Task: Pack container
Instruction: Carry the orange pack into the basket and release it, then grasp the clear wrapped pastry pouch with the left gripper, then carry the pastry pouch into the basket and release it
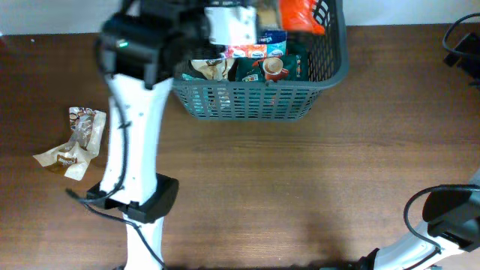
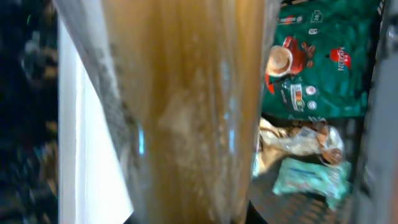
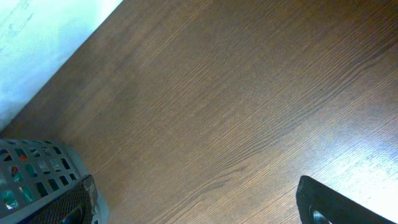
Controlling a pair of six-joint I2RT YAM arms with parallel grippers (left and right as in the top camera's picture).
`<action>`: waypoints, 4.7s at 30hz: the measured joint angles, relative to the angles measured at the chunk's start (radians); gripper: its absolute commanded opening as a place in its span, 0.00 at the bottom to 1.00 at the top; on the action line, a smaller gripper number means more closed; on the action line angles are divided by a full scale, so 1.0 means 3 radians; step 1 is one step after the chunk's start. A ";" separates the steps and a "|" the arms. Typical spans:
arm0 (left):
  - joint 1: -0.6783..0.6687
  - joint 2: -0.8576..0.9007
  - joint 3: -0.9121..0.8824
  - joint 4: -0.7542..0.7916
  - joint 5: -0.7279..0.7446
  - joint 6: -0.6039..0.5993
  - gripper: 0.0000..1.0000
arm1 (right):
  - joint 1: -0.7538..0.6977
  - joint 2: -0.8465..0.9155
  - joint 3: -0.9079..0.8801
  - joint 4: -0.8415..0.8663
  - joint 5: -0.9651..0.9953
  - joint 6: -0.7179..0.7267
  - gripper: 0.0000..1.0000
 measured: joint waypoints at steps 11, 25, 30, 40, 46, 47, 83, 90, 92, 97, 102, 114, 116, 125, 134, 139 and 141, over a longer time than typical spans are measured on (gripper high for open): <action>-0.0014 0.0140 -0.1540 0.1222 -0.0210 0.0239 0.02 | 0.0000 0.0000 0.0000 0.0000 0.0000 -0.0001 0.99; -0.0020 0.0514 -0.1859 0.1439 -0.0482 -0.0130 0.67 | 0.0000 0.0000 0.0000 0.0000 0.0000 -0.0001 0.99; -0.0024 0.0486 -0.1718 0.1457 -0.0725 -0.0572 0.96 | 0.0000 0.0000 0.0000 0.0000 0.0000 0.0000 0.99; 0.0271 -0.0546 -0.1605 0.1006 -0.0866 -0.1260 0.93 | 0.0000 0.0000 0.0000 -0.0001 0.0000 -0.0001 0.99; 0.1024 -0.1320 -0.1556 0.0774 -0.0902 -0.1638 0.79 | 0.0000 0.0000 0.0000 0.0000 0.0000 -0.0001 0.99; 0.1156 -0.1378 -0.1546 0.0690 -0.0898 -0.1717 0.78 | 0.0000 0.0000 0.0000 0.0000 0.0000 -0.0001 0.99; 0.2820 0.0567 -0.3094 0.0835 -0.0627 -0.2856 0.71 | 0.0000 0.0000 0.0000 0.0000 0.0000 0.0000 0.99; 0.2815 0.0646 -0.3094 0.0834 -0.0593 -0.2855 0.63 | 0.0000 0.0000 0.0000 0.0000 0.0000 -0.0003 0.99; 0.2817 0.0646 -0.3094 0.0838 -0.0593 -0.2855 0.61 | 0.0000 0.0000 0.0000 0.0000 0.0000 0.0000 0.99; 0.2817 0.0674 -0.3092 0.0849 -0.0502 -0.2856 0.61 | 0.0000 0.0000 0.0000 0.0000 0.0000 -0.0003 0.99; 0.2817 0.0821 -0.3063 0.0783 -0.0408 -0.2871 0.21 | 0.0000 0.0000 0.0000 -0.0001 0.0000 0.0000 0.99; 0.2792 0.0959 -0.2310 0.0153 0.0120 -0.2847 0.02 | 0.0000 0.0000 0.0000 0.0000 0.0000 -0.0001 0.99; 0.2764 0.0987 -0.1858 -0.0003 0.0221 -0.2846 0.02 | 0.0000 0.0000 0.0000 0.0000 0.0000 0.0000 0.99; 0.2331 0.0684 0.0009 -0.0123 0.0341 -0.2719 0.02 | 0.0000 0.0000 0.0000 0.0000 0.0000 -0.0001 0.99; 0.1134 0.0195 0.0744 -0.0081 0.0369 -0.1367 0.02 | 0.0000 0.0000 0.0000 0.0000 0.0001 -0.0001 0.99; 0.0347 0.0165 0.0652 -0.0085 0.0284 -0.0416 0.02 | 0.0000 0.0000 0.0000 0.0000 0.0000 0.0001 0.99; 0.0127 0.0165 0.0473 -0.0064 0.0256 -0.0111 0.01 | 0.0000 0.0000 0.0000 0.0000 0.0000 -0.0003 0.99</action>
